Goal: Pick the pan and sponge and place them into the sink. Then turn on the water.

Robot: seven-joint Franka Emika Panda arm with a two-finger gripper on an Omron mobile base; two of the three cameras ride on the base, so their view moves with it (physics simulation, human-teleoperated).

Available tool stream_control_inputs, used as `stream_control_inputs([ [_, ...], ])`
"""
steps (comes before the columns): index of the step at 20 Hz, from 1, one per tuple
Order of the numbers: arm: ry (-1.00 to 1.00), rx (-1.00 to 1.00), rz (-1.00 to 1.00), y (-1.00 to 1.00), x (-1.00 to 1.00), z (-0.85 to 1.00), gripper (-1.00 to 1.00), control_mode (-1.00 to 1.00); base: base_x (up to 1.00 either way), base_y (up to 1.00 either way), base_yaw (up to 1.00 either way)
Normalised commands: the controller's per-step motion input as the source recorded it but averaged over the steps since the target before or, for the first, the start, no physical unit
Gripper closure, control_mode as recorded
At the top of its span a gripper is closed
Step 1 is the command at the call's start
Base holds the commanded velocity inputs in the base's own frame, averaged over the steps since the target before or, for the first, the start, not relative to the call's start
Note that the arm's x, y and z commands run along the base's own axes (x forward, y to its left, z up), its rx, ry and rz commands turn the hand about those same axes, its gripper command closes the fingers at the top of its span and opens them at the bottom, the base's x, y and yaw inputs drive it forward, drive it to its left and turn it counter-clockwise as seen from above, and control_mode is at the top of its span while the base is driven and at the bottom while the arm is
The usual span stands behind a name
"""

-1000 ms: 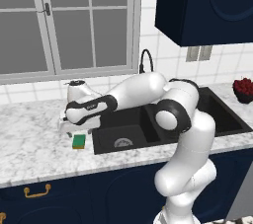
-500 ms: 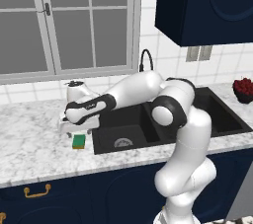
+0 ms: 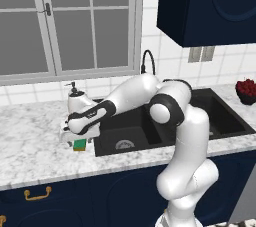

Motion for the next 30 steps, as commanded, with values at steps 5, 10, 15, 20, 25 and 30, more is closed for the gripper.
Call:
stream_control_inputs([
  [5,0.02,0.00,0.00,0.09,0.00,-0.29,-1.00,-1.00,0.00,0.00,0.00],
  [10,0.00,0.03,0.00,0.02,0.00,-0.18,1.00,-1.00,0.00,0.00,0.00],
  [15,0.01,0.01,0.00,0.00,0.00,-0.01,1.00,-1.00,0.00,0.00,0.00],
  [20,-0.06,0.03,0.00,-0.05,-0.22,0.05,1.00,-1.00,0.00,0.00,0.00],
  [25,-0.18,0.23,0.00,-0.64,-0.88,0.73,1.00,-1.00,0.00,0.00,0.00],
  [30,-0.15,0.30,0.00,-0.93,-0.96,0.80,1.00,-1.00,0.00,0.00,0.00],
])
